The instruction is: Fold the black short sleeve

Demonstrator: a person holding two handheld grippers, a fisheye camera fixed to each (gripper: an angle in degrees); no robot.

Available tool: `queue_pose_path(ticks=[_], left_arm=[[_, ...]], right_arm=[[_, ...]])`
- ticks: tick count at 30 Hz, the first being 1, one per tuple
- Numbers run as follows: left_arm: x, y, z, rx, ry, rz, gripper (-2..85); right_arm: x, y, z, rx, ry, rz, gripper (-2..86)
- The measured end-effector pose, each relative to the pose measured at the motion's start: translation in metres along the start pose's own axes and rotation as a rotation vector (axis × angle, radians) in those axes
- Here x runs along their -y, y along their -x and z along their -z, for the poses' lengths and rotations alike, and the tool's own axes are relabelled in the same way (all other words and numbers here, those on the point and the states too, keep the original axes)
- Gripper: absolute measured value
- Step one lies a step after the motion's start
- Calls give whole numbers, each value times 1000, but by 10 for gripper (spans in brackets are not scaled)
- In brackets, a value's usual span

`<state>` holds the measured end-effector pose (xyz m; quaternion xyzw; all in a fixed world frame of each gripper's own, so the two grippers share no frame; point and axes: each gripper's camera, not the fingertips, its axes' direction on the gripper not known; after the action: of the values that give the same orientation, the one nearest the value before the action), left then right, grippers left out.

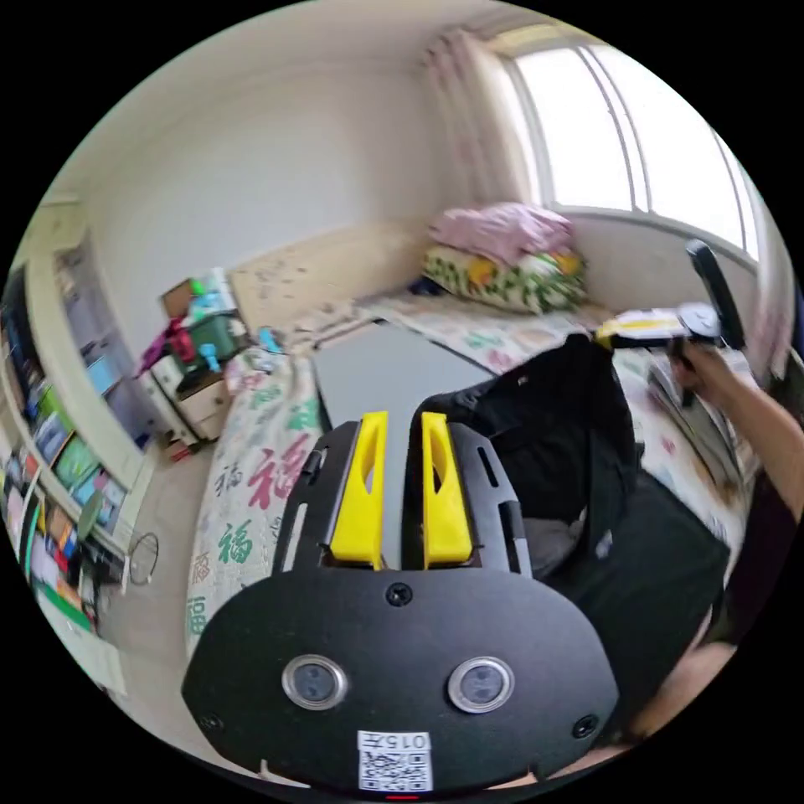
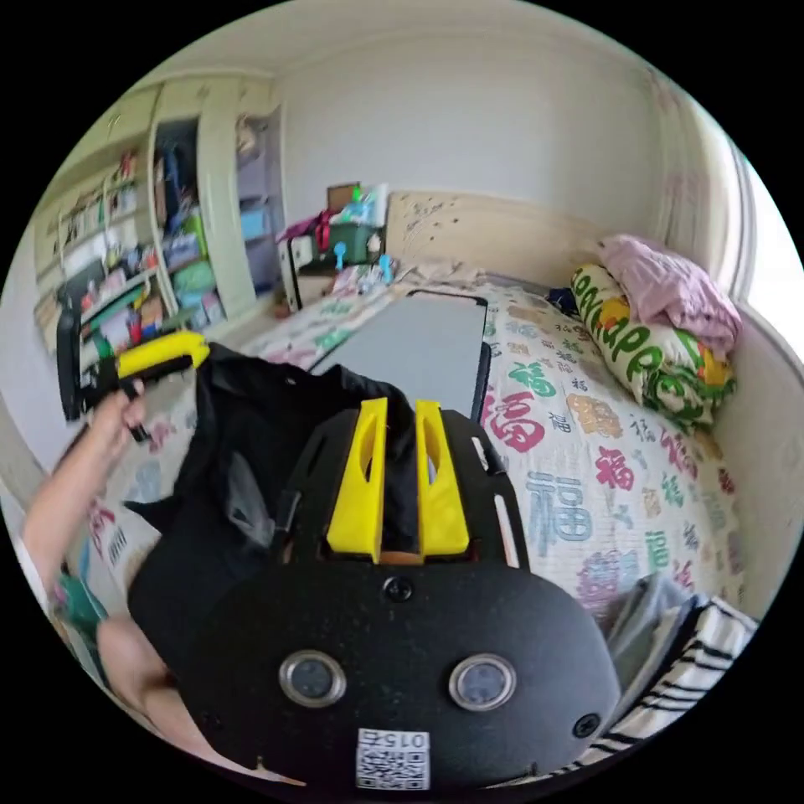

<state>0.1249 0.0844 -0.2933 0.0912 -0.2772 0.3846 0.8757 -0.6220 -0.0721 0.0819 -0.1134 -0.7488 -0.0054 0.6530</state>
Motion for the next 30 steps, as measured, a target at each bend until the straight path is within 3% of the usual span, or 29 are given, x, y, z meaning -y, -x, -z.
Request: queue_pose_path(ticks=[2, 5, 9, 15, 23, 26, 30], left_arm=[[6, -22, -2, 22, -57, 33, 82], [-22, -57, -7, -23, -50, -61, 81], [-72, -83, -45, -54, 121, -180, 84], [-58, -130, -114, -244, 315, -235, 107], [3, -152, -207, -322, 447, -137, 90], [26, -136, -220, -329, 455, -61, 29], [53, -87, -215, -324, 419, 15, 16]], right_arm=[[21, 4, -1, 66, -86, -115, 87], [8, 41, -19, 186, -76, -17, 95], [-49, 89, -78, 119, 68, 230, 104], [-45, 100, -155, 228, 245, 263, 131], [3, 101, -200, 172, 354, 250, 77], [25, 87, -199, 164, 352, 211, 46], [68, 37, -184, 201, 357, 109, 28]])
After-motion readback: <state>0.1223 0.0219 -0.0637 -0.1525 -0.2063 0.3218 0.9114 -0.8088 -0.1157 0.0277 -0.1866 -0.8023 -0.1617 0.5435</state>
